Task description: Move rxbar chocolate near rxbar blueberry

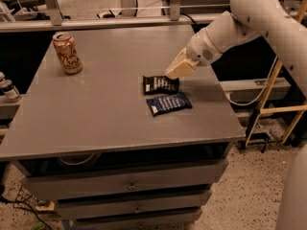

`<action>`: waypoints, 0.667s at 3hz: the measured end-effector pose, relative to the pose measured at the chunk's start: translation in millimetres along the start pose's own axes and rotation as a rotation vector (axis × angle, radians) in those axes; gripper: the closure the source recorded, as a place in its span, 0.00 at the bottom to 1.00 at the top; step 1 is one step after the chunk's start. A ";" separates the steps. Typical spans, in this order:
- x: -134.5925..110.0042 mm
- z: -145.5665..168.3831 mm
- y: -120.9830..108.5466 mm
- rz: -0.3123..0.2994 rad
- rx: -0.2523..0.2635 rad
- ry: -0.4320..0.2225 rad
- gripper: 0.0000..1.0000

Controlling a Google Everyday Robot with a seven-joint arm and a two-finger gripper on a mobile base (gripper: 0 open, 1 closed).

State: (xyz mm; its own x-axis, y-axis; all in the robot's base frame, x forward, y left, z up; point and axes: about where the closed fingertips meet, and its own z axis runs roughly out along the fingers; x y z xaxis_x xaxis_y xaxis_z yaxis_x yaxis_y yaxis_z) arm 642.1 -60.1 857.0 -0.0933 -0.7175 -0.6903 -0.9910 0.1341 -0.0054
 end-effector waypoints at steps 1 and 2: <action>-0.2 2.2 0.1 0.000 -0.003 0.000 0.33; -0.5 5.3 0.2 -0.001 -0.008 0.000 0.10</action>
Offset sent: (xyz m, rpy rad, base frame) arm 0.0002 0.0016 -0.0014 0.0004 0.0021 0.0023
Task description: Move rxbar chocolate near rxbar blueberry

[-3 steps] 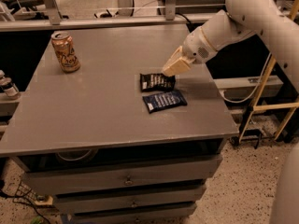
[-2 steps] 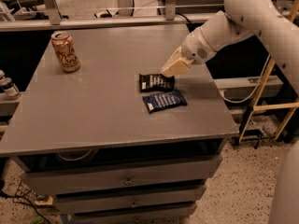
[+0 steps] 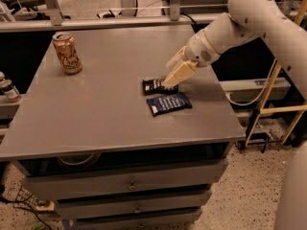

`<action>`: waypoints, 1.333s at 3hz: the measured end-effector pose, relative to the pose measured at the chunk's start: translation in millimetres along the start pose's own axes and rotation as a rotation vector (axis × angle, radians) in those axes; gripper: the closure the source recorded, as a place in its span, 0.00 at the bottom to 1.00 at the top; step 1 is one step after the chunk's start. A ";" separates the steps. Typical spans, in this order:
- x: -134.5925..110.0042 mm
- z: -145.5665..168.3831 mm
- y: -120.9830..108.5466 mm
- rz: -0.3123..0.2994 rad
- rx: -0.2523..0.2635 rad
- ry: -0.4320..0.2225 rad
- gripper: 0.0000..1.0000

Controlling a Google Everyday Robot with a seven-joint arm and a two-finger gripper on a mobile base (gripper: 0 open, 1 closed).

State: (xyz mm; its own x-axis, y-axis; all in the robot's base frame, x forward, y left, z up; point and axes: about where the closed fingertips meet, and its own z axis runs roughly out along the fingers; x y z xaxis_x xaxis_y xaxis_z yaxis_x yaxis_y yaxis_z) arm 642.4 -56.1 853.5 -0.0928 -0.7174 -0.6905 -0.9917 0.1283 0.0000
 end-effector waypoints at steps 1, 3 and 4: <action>-0.3 2.5 0.1 0.000 -0.004 0.000 0.00; 27.6 -49.2 -10.0 0.031 0.096 0.070 0.00; 48.6 -93.5 -6.3 0.086 0.199 0.086 0.00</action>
Offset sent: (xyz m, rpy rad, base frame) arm 0.0127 -0.0575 0.0159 -0.1115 -0.0499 -0.0653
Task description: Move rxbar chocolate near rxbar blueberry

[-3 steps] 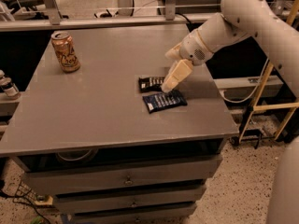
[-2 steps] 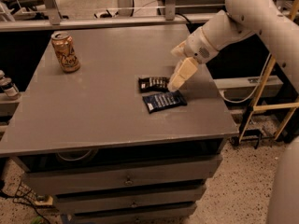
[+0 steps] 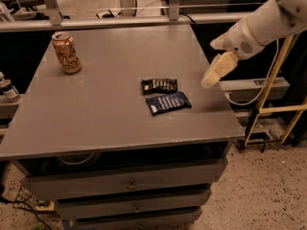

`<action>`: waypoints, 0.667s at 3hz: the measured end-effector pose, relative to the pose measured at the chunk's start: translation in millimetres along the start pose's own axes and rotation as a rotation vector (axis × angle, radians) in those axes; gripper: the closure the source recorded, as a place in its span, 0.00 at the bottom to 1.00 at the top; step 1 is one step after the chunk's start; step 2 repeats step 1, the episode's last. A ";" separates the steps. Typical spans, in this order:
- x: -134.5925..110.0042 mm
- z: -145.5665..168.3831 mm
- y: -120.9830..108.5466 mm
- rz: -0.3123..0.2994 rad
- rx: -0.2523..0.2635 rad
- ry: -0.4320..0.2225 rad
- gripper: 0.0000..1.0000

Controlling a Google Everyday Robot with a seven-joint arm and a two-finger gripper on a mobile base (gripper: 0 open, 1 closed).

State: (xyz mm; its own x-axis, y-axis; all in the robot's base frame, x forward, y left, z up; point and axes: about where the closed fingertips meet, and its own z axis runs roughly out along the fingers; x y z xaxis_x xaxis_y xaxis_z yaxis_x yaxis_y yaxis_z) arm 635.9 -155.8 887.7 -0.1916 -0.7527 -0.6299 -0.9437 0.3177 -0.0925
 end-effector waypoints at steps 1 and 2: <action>36.1 -43.5 -1.3 0.098 0.134 -0.009 0.00; 36.1 -43.5 -1.3 0.098 0.134 -0.009 0.00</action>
Offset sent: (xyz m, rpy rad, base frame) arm 0.0000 0.0000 0.0000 0.0000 0.0000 0.0000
